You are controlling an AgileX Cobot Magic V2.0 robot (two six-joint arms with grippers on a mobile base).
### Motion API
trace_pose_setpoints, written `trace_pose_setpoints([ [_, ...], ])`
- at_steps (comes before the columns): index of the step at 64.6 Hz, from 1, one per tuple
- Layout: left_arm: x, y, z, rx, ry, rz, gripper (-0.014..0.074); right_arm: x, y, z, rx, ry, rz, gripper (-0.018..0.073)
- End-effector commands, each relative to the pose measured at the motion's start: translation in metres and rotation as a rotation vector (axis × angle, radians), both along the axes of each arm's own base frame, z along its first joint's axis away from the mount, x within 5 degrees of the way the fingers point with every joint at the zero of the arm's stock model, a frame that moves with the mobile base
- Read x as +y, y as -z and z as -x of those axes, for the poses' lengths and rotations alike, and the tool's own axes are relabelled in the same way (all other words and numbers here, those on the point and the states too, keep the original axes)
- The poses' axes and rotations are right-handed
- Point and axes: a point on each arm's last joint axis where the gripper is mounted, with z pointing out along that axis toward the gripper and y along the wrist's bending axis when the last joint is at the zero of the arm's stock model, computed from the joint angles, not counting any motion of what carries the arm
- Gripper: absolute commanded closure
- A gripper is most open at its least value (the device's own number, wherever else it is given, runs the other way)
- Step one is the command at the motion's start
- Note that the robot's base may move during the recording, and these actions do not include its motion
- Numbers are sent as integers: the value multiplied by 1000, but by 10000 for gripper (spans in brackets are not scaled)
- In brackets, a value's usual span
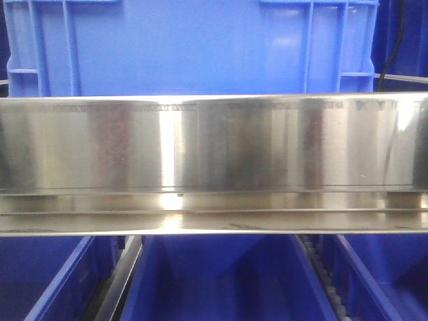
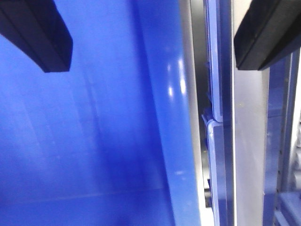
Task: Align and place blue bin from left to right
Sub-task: 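Close both grippers on the opposite side walls of the blue bin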
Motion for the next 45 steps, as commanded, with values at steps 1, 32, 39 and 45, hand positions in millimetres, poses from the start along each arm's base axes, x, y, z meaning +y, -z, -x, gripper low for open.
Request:
trace_pose_setpoints([
  [1,1,-3,-1,-15,-7,14,-3,-1,-4,0,-24,5,8,21],
  [32,1,-3,-1,-15,-7,15,707,-1,-4,0,-21,16,-5,621],
  [39,1,-3,-1,-15,-7,15,708,-1,-4,0,-21,16,-5,631],
  [45,1,-3,-1,-15,-7,15,708,-1,-5,0,-18,19,-15,631],
])
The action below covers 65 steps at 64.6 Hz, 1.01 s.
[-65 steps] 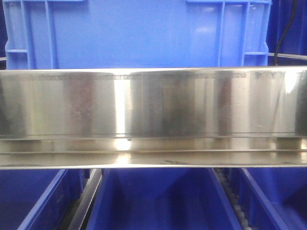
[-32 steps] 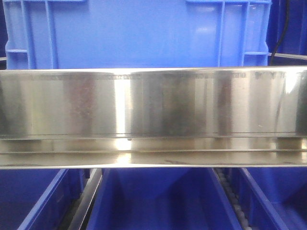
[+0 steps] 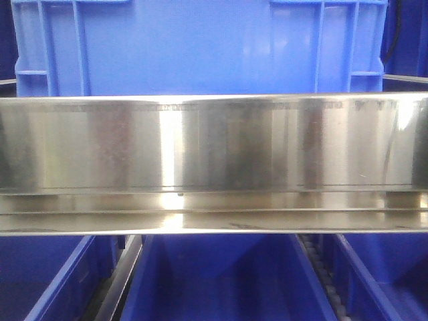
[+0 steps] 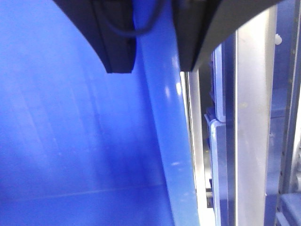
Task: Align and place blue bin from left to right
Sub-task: 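Close both grippers on the opposite side walls of the blue bin, then lift the held blue bin and pull it off the shelf toward the robot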
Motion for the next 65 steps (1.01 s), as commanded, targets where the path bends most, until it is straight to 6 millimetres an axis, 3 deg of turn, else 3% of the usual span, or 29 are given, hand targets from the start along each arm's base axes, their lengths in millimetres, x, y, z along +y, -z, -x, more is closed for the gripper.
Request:
trace_pose_setpoints([
  [1,2,-4,0,-16,3,-2,708,-3,-4,0,-17,6,8,631],
  [31,-1,-10,4,-21,18,42,708,2,-11,5,-21,-12,-61,631],
  [52,4,-39,24,-88,19,59,708,-1,-42,25,-104,-13,-74,631],
  [65,9,-67,45,-153,23,82,708,-4,-73,48,-196,-13,-89,631],
])
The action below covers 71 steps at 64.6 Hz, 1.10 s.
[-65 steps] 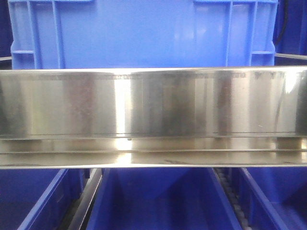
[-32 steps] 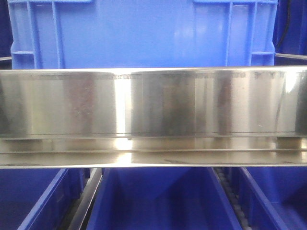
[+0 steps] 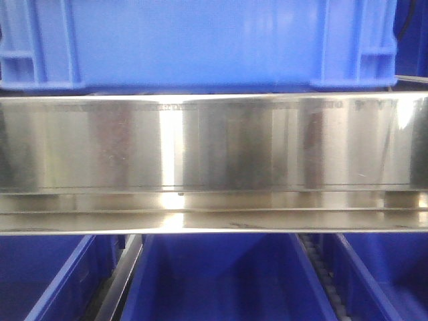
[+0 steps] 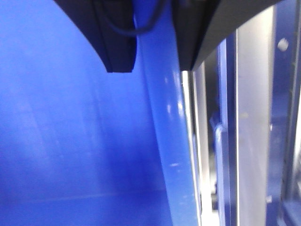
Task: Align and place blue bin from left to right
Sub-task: 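Lift the held blue bin and pull it off the shelf toward the robot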
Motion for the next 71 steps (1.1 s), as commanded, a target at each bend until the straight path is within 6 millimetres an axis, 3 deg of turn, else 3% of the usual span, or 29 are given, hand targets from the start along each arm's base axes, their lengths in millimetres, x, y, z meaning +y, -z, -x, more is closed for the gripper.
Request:
trace_pose_setpoints([
  [1,5,-35,20,-117,11,38,708,-3,-38,21,-152,-3,-31,631],
  [16,11,-62,45,-185,16,64,708,-7,-69,46,-258,2,-49,631],
  [32,14,-82,64,-241,25,93,708,-9,-87,62,-328,5,-61,631],
  [71,15,-83,65,-249,25,95,708,-9,-87,62,-324,4,-60,631],
])
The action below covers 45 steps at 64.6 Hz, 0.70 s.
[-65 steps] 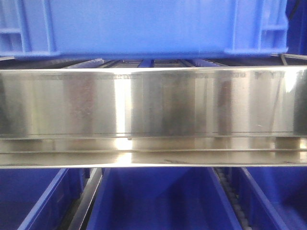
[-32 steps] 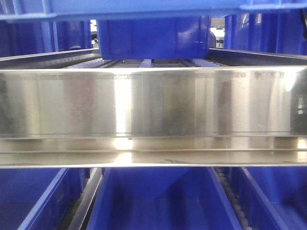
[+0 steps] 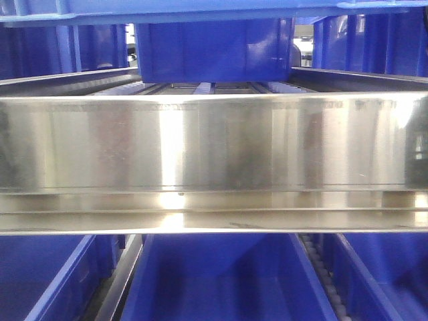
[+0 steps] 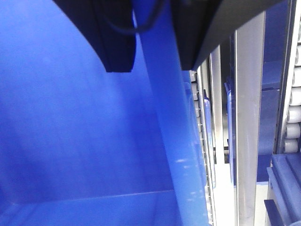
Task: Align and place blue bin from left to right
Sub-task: 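Lift the held blue bin and pull it off the shelf toward the robot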
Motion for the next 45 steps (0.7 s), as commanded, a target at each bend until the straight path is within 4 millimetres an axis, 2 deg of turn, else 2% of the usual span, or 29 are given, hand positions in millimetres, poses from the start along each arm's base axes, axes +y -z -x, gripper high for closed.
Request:
trace_pose_setpoints([
  [1,3,-20,9,-109,4,22,708,-3,-19,8,-121,9,-11,631],
  [45,3,-20,9,-109,4,22,708,-3,-19,8,-123,9,-11,631],
])
